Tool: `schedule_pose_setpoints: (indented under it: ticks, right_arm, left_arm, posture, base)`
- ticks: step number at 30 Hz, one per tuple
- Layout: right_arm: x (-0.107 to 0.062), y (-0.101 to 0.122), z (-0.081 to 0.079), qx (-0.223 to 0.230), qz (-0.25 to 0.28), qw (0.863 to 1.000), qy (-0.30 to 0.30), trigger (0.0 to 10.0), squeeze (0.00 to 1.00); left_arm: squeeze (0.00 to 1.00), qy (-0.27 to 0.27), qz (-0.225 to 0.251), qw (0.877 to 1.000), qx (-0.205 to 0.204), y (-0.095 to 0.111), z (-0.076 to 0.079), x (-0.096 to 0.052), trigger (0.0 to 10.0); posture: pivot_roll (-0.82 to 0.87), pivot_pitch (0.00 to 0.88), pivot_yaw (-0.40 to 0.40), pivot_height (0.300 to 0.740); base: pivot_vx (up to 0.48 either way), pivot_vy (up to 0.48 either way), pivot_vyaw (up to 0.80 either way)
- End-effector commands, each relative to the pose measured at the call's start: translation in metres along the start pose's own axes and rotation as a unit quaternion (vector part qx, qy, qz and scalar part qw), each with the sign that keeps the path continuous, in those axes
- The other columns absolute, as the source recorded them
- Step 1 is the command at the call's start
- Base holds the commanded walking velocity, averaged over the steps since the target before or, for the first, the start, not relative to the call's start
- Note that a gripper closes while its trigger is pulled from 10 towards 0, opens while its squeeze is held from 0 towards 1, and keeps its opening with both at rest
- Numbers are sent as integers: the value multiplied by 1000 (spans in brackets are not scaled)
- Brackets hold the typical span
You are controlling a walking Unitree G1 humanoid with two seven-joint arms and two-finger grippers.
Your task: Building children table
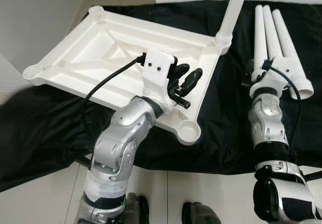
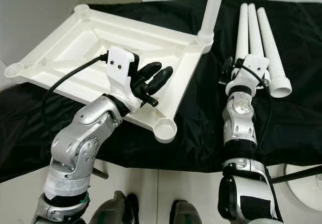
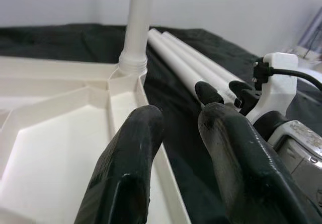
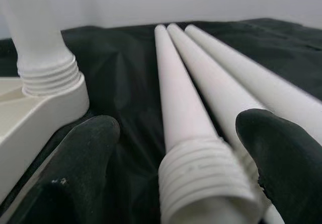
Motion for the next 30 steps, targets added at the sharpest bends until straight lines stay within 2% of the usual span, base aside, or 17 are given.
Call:
schedule_pose_setpoints:
  ticks: [1,12,28,29,30]
  right_arm:
    - [1,-1,-4,8,-6,1000,0,10000,0]
    - [9,-5,-4,26,-43,999,-14,10000,0]
    - [16,-5,-2,37,-60,997,-23,10000,0]
    - [16,-4,-2,33,-57,998,-25,6078,0]
    - [17,-4,-3,34,-55,998,-23,0,0]
  left_arm:
    - [0,4,-10,1000,-7,-3,1,-3,10000]
    - [0,24,-26,999,-17,-4,6,-10,10000]
    - [0,38,-34,998,-22,-2,5,-12,10000]
    - [0,39,-34,998,-22,-2,4,-12,10000]
    - [0,41,-35,998,-21,-1,4,-11,10000]
  posture:
    - [44,232,96,740]
    - [49,253,101,740]
    - [61,280,107,740]
    - [61,280,107,740]
    - [58,281,106,740]
  base:
    - [0,0,0]
    - [0,0,0]
    - [0,0,0]
    - [0,0,0]
    - [0,0,0]
Point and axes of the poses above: a point about 5 cm out from each wrist's last joint towards the gripper, its own x axis pointing out of the wrist towards the gripper, its own y axis along the axis of the wrist's last joint, z = x × y, the point moved 1 cm from there along x, pointing out of the wrist towards the gripper, and after that the axes turned 11 degrees about -x, right-handed, at the moved point
